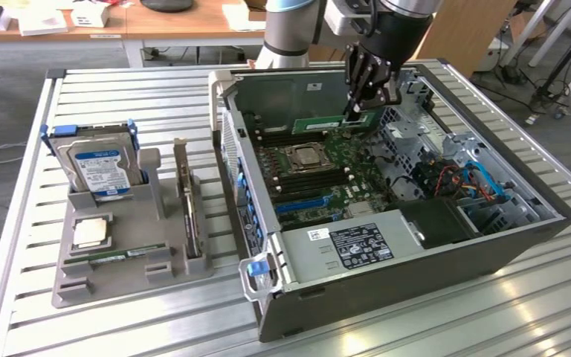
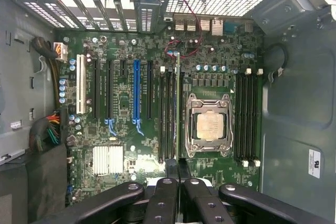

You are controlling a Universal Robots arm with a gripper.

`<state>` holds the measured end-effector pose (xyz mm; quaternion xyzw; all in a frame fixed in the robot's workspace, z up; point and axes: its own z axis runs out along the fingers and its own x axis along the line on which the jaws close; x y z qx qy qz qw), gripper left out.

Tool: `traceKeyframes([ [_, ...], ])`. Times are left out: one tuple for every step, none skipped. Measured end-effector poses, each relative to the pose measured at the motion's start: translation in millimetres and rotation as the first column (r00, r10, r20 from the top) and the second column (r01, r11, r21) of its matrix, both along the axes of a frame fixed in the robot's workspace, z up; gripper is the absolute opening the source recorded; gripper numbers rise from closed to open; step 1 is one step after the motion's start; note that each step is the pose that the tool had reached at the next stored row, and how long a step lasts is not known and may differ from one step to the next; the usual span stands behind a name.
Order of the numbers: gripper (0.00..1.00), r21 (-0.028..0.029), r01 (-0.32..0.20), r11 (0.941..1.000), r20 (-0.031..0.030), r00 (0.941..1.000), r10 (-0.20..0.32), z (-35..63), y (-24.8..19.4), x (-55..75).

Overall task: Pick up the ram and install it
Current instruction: 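Insert the ram into the slot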

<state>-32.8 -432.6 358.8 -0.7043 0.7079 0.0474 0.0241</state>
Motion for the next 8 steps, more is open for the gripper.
traceKeyframes([
  [0.12,-0.0001,0.000,1.0000,0.0000,1.0000,0.000,0.0,0.0,0.0],
  [0.12,-0.0001,0.000,1.0000,0.0000,1.0000,0.000,0.0,0.0,0.0],
  [0.12,0.0000,0.000,1.0000,0.0000,1.0000,0.000,-0.1,0.0,0.0],
  [0.12,0.0001,0.000,1.0000,0.0000,1.0000,0.000,-0.1,0.0,0.0],
  [0.12,0.0001,0.000,1.0000,0.0001,1.0000,0.000,-0.1,0.0,0.0],
  [0.12,0.0001,0.000,1.0000,0.0001,1.0000,0.000,-0.3,0.0,0.0],
  [0.12,0.0005,0.000,1.0000,0.0002,1.0000,0.000,-0.8,0.0,0.0],
  [0.12,0.0005,0.000,1.0000,0.0002,1.0000,0.000,-1.4,0.0,0.0],
])
